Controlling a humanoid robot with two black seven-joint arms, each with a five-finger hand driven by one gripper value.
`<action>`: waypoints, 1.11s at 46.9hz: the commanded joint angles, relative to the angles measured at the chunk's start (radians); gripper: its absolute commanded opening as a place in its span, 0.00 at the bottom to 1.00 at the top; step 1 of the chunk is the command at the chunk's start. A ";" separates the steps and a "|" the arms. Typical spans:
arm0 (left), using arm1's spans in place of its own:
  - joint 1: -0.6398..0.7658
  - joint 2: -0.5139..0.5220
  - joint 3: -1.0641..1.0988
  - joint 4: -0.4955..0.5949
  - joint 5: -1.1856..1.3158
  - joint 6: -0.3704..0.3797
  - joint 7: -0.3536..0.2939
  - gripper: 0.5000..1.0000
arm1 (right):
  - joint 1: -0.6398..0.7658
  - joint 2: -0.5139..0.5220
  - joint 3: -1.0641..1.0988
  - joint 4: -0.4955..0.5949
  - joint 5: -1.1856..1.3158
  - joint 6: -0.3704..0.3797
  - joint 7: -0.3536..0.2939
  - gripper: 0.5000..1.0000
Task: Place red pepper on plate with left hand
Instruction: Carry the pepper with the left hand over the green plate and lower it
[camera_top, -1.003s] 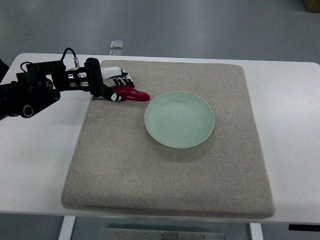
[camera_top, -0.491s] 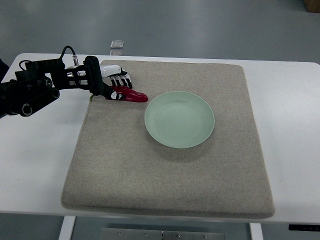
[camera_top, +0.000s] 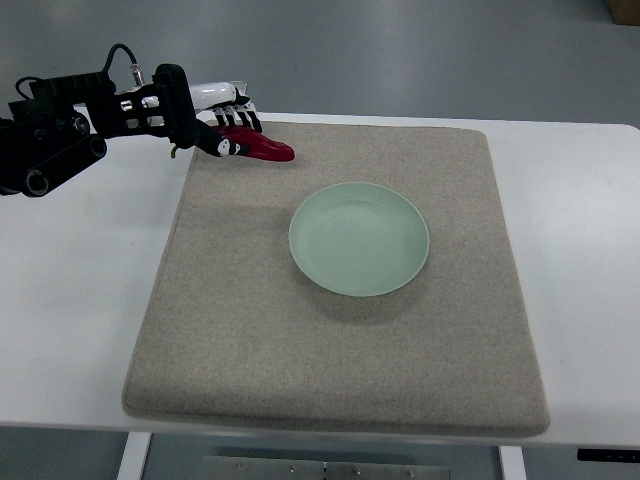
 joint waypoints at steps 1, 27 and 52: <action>-0.021 0.007 -0.003 -0.001 0.000 0.000 0.000 0.00 | 0.000 0.000 0.000 0.000 0.000 0.000 0.000 0.86; -0.038 -0.002 -0.071 -0.299 0.006 -0.015 0.000 0.00 | 0.000 0.000 0.000 0.000 0.000 0.000 -0.001 0.86; 0.044 -0.092 0.061 -0.307 0.024 0.100 0.002 0.00 | 0.000 0.000 0.000 0.000 0.000 0.000 0.001 0.86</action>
